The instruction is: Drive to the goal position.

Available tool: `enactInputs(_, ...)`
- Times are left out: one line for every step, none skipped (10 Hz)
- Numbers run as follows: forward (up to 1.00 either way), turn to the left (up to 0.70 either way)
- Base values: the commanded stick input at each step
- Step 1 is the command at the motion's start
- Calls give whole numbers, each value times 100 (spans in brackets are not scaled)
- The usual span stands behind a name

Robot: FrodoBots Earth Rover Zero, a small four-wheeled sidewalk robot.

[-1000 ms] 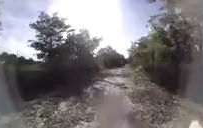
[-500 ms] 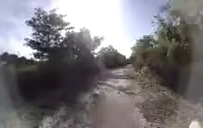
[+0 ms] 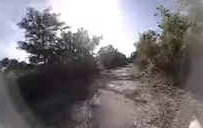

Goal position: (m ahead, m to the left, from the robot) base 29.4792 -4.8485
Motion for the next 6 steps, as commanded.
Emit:
enactInputs(85,-34)
enactInputs(85,-34)
enactInputs(85,-34)
enactInputs(85,-33)
enactInputs(85,-13)
enactInputs(85,0)
